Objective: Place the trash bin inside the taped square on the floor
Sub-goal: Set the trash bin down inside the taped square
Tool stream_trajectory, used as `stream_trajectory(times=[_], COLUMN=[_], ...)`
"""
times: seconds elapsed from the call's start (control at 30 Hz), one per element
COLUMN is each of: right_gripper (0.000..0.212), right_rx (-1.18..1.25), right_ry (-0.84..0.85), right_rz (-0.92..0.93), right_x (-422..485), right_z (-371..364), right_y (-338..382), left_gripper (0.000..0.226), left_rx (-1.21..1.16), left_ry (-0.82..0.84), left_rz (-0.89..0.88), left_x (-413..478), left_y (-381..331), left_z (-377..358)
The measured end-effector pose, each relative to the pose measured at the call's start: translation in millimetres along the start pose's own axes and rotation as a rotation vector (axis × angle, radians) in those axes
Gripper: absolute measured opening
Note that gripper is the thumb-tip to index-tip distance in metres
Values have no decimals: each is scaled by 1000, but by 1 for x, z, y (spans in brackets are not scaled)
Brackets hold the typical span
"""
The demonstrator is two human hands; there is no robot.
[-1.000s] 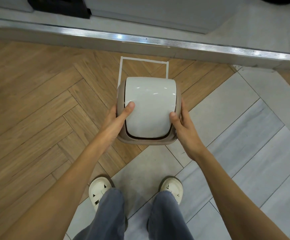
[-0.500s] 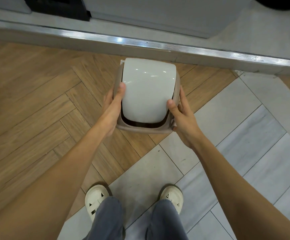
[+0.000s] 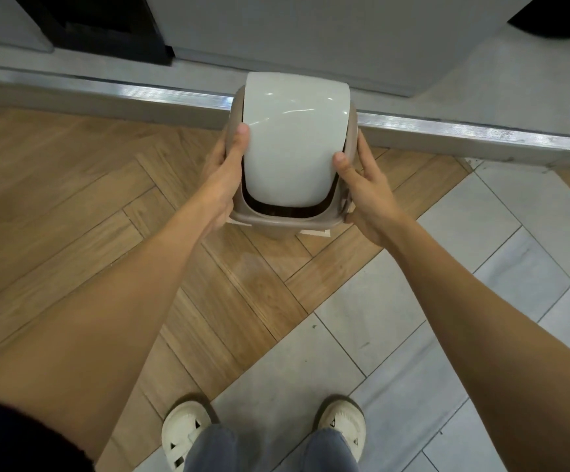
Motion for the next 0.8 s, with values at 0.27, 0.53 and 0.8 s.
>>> stream_trajectory(times=[0.27,0.53,0.8], right_gripper=[67,65,65], right_rx=[3,8,-13], right_ry=[2,-14,-39], right_rz=[-17,-36,-57], right_x=[46,60,63], right_z=[1,4,6], right_y=[28,38,39], left_gripper=[61,62,58], left_rx=[1,8,40], left_ry=[-28,-30,-41], left_rz=[7,-10,-73], left_x=[52,67,73], left_y=[-22,-29,-32], left_z=[-10,-18,-19])
Point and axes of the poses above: each hand's wrist, its own x-axis towards the middle knuckle, its own z-axis out of the back of the hand, y = z × x, the point moved 6 cm from there along x, towards the middle knuckle, and after that the axes turned 6 degrees about -z, right-handed, at the moved point
